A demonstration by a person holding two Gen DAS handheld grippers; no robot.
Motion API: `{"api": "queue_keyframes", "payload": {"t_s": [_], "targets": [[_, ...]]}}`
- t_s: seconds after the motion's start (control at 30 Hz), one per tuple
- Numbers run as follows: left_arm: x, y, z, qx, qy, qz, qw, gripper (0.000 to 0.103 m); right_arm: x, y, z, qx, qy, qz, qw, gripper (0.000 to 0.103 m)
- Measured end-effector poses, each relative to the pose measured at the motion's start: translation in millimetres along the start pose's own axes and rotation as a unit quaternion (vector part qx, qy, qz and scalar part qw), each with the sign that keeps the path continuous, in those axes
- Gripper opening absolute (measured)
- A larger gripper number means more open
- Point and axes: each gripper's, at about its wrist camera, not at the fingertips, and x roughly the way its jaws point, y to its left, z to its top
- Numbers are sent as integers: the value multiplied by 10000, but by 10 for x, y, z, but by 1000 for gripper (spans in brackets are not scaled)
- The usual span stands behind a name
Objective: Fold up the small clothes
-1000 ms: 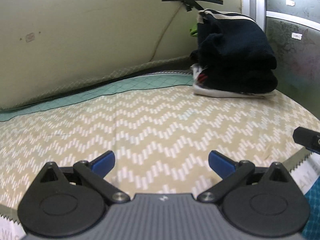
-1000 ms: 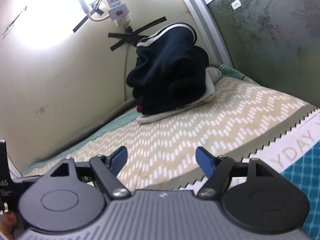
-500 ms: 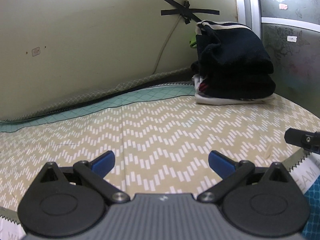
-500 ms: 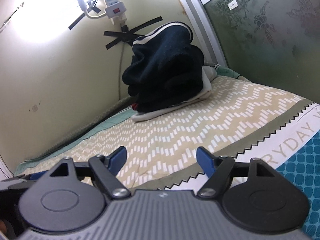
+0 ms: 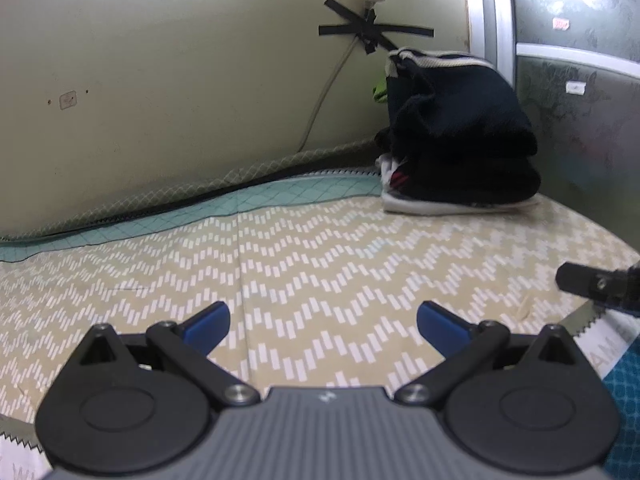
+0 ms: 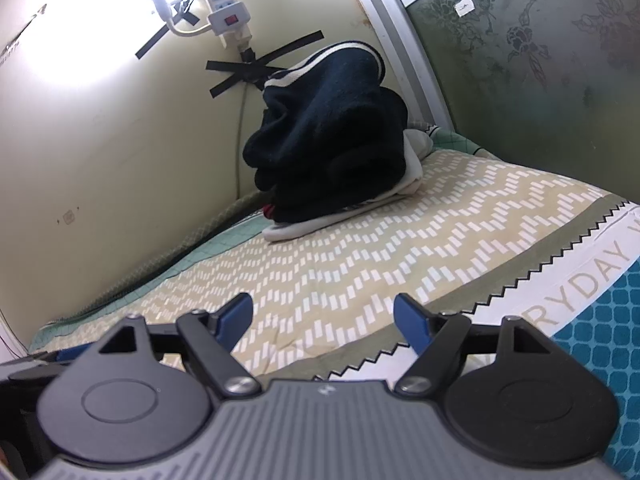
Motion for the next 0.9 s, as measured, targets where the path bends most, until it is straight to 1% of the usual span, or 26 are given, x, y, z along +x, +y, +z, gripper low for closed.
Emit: {"api": "queue_keyframes", "payload": {"t_s": [0.07,0.17,0.33,0.5,0.9], "targets": [[-22,-3,0,30,-53,62,10000,103,3,1,-2,-7,-1,3,10000,70],[-33,-2,1,36,-61,42,10000,103,5,1,-2,-7,-9,-4,10000,70],[-46,-4,-5,45,-47,225,9997,103,10,3,-1,-12,-5,-3,10000,71],[-1,20,-2,-7,172,133,9998,103,10,5,-6,-12,4,-2,10000,71],[14,9,-16,71,231,110,9996,103,40,-11,-4,18,67,22,10000,71]]}}
